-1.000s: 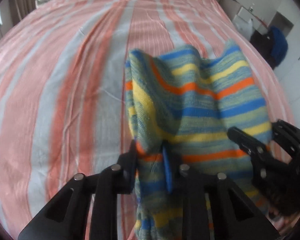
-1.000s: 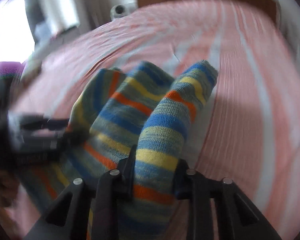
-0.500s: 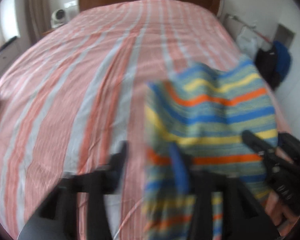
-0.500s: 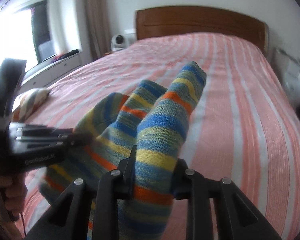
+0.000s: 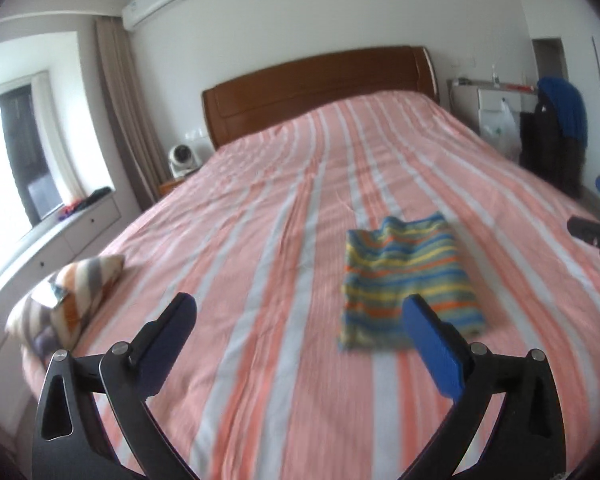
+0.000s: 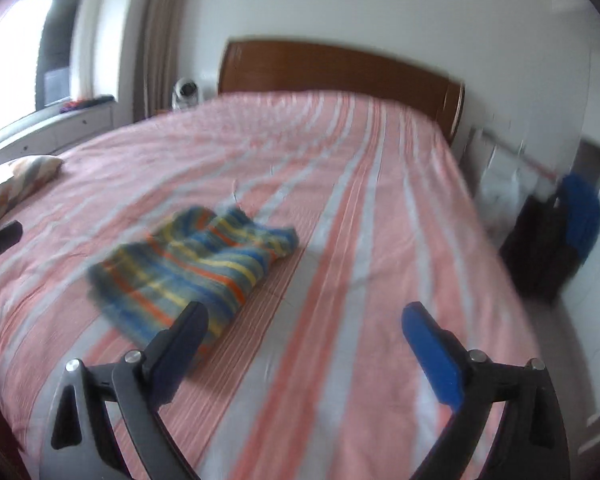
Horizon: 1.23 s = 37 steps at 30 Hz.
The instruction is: Fold small clothes
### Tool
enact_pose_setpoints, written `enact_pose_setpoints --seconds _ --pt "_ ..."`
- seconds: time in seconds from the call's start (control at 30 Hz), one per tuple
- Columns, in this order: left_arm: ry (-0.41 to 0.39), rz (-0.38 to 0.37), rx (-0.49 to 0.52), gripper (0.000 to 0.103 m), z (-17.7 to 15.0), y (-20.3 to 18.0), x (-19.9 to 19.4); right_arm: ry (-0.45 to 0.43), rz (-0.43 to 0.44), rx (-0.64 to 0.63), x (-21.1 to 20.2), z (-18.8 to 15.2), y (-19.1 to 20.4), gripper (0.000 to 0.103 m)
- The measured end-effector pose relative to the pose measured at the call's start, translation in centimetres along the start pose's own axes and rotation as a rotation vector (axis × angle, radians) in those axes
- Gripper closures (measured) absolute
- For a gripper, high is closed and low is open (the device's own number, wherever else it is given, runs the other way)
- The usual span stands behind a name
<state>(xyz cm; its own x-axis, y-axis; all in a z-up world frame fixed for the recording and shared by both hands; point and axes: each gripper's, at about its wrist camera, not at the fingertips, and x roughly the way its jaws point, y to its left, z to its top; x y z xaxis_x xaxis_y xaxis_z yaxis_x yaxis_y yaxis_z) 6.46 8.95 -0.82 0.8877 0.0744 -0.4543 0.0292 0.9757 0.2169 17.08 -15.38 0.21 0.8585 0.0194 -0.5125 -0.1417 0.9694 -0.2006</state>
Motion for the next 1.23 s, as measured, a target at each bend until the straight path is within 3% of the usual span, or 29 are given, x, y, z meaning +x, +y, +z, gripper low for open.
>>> enact_pose_setpoints --seconds 0.1,0.17,0.33,0.4,0.5,0.73,1.0,1.23 --pt "0.081 -0.073 -0.040 0.000 -1.7 -0.2 -2.1 -0.106 0.004 0.004 -6.7 -1.4 0.3 0.000" --pt "0.119 -0.084 -0.074 0.000 -2.9 -0.2 -2.8 -0.117 0.053 0.018 -9.3 -2.8 0.8 0.000" --pt "0.162 -0.019 -0.082 0.000 -3.9 -1.2 -5.5 -0.015 0.154 0.080 -11.4 -6.8 3.2 0.000" --pt "0.196 -0.069 -0.097 0.000 -3.5 -1.4 -6.4 0.035 0.195 0.119 -11.7 -8.0 3.8 0.000" --pt "0.230 -0.144 -0.098 0.000 -2.6 -1.9 -7.7 0.125 0.171 0.128 -11.9 -7.5 4.0 0.000" --pt "0.199 -0.121 -0.065 0.000 -2.4 -2.9 -9.1 0.004 0.113 0.111 -17.3 -3.8 4.2 0.000" --pt "0.186 -0.101 -0.074 0.000 -3.0 -2.6 -9.2 0.076 0.081 0.099 -15.9 -5.6 4.8 0.000" --pt "0.157 -0.106 -0.083 0.000 -2.9 -2.6 -9.8 0.067 0.085 0.100 -16.0 -5.5 5.0 0.000"
